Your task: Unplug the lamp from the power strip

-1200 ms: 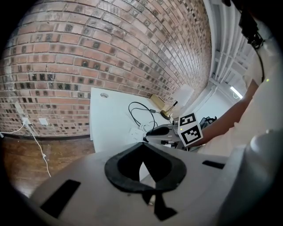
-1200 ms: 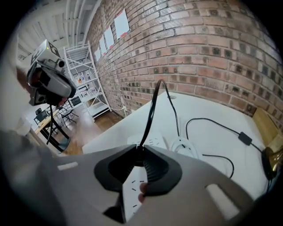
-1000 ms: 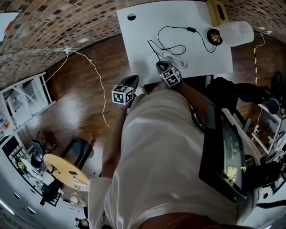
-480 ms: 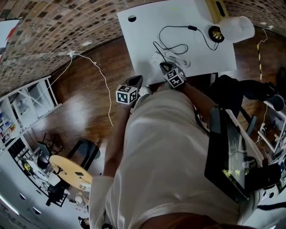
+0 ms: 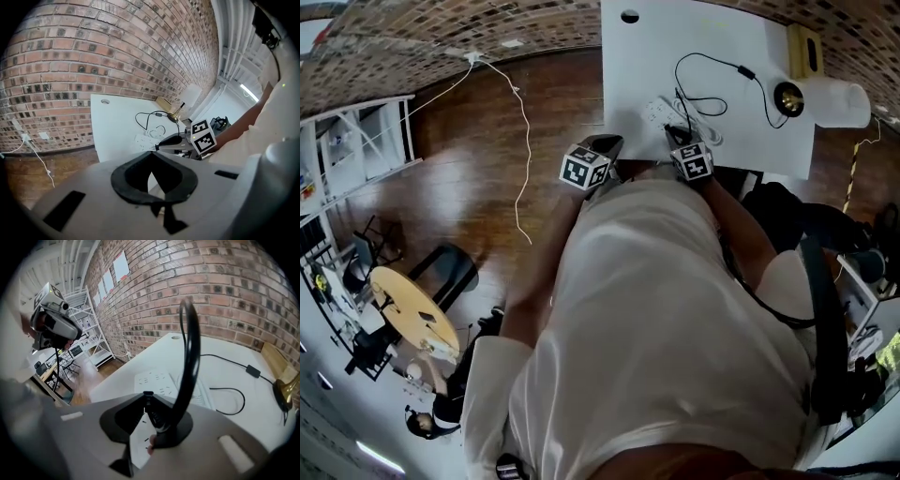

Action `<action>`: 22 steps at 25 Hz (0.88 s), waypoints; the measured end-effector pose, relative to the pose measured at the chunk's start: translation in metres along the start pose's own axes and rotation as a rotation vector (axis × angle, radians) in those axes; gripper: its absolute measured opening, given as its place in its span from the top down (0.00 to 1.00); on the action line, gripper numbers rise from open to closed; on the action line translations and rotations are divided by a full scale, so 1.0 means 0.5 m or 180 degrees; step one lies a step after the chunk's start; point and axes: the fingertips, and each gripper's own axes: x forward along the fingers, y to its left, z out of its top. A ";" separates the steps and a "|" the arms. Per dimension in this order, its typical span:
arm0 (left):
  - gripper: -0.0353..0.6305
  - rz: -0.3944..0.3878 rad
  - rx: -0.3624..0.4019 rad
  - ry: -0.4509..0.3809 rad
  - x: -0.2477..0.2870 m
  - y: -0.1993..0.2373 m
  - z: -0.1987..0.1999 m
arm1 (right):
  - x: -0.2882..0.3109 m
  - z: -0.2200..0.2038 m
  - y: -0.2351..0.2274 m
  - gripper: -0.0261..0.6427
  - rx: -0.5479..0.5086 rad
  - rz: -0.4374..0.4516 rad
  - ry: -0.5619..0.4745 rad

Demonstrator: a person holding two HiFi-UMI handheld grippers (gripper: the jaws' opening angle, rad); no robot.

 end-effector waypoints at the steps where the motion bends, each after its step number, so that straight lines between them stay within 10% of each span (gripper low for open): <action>1: 0.94 0.0006 -0.0016 -0.0012 -0.002 0.001 -0.001 | 0.002 0.002 0.000 0.89 0.0005 0.0006 0.0026; 22: 0.94 0.0017 -0.0248 -0.0286 -0.020 0.029 -0.011 | 0.044 0.031 0.008 0.89 -0.0143 0.0161 0.1630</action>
